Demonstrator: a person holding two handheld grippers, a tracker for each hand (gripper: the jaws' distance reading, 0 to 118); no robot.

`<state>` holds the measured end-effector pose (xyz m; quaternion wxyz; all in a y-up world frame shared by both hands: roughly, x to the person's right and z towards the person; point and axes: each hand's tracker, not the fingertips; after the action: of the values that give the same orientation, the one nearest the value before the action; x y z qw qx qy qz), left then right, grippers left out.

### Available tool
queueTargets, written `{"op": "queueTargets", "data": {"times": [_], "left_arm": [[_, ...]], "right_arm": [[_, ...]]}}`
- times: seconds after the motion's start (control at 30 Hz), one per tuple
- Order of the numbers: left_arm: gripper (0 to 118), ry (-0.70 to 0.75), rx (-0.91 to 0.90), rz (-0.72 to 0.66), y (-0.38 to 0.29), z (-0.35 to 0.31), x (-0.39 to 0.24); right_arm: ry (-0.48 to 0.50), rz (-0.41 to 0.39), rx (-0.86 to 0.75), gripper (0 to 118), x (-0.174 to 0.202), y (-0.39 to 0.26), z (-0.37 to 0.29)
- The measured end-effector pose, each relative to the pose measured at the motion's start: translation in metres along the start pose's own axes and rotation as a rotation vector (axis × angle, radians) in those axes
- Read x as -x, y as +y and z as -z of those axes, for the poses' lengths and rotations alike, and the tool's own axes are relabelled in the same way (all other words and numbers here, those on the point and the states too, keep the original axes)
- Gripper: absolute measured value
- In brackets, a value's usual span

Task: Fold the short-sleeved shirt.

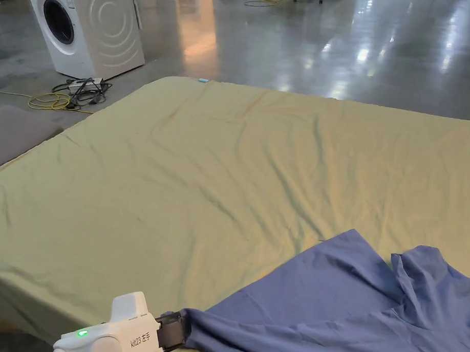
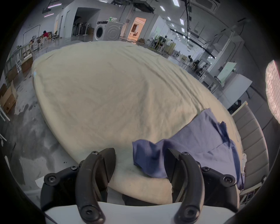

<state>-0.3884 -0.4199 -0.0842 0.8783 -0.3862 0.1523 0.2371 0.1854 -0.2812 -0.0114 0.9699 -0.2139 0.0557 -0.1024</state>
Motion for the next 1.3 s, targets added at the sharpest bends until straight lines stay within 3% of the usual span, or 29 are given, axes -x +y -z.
{"op": "queueTargets", "data": {"times": [0.1, 0.2, 0.23, 0.27, 0.3, 0.63, 0.7, 0.73, 0.8, 0.83, 0.87, 0.9, 1.03, 1.1, 1.3], "left_arm": [[58, 0.019, -0.018, 0.011, -0.001, 0.001, -0.008], [37, 0.014, -0.023, 0.030, 0.001, 0.003, -0.010], [20, 0.020, -0.018, 0.045, 0.000, 0.004, -0.011], [11, 0.016, -0.018, 0.057, -0.002, 0.004, -0.013], [9, -0.010, -0.005, 0.070, -0.002, 0.006, -0.015], [6, 0.030, 0.051, 0.238, -0.001, 0.021, -0.026], [6, 0.059, 0.080, 0.307, 0.000, 0.025, -0.033], [6, 0.066, 0.088, 0.311, 0.002, 0.027, -0.035], [6, 0.059, 0.103, 0.271, 0.006, 0.029, -0.034], [6, 0.055, 0.111, 0.267, 0.007, 0.030, -0.031], [6, 0.048, 0.116, 0.270, 0.008, 0.030, -0.029], [6, 0.043, 0.121, 0.271, 0.008, 0.031, -0.028], [6, 0.028, 0.138, 0.242, 0.009, 0.025, -0.031], [6, 0.017, 0.141, 0.217, 0.009, 0.023, -0.029], [6, -0.014, 0.145, 0.124, 0.012, 0.023, -0.021]], "right_arm": [[0.006, -0.008, 0.002, 0, 0.000, 0.000, 0.001], [0.015, -0.014, 0.007, 0, 0.000, 0.000, 0.002], [0.017, -0.013, 0.010, 0, 0.000, -0.001, 0.003], [0.018, -0.011, 0.014, 0, 0.000, -0.002, 0.004], [0.017, -0.008, 0.017, 0, 0.000, -0.003, 0.004], [0.030, -0.023, 0.033, 0, -0.013, 0.014, 0.026], [0.064, -0.067, 0.060, 12, -0.020, 0.034, 0.050], [0.080, -0.085, 0.068, 12, -0.022, 0.044, 0.062], [0.093, -0.099, 0.146, 28, -0.030, 0.071, 0.101], [0.089, -0.099, 0.172, 60, -0.033, 0.081, 0.120], [0.090, -0.098, 0.198, 78, -0.041, 0.090, 0.143], [0.104, -0.113, 0.218, 83, -0.045, 0.098, 0.166], [0.243, -0.163, 0.409, 82, -0.054, 0.107, 0.261], [0.149, -0.165, 0.506, 82, -0.054, 0.102, 0.306], [0.106, -0.161, 0.667, 82, -0.061, 0.083, 0.387]]}}
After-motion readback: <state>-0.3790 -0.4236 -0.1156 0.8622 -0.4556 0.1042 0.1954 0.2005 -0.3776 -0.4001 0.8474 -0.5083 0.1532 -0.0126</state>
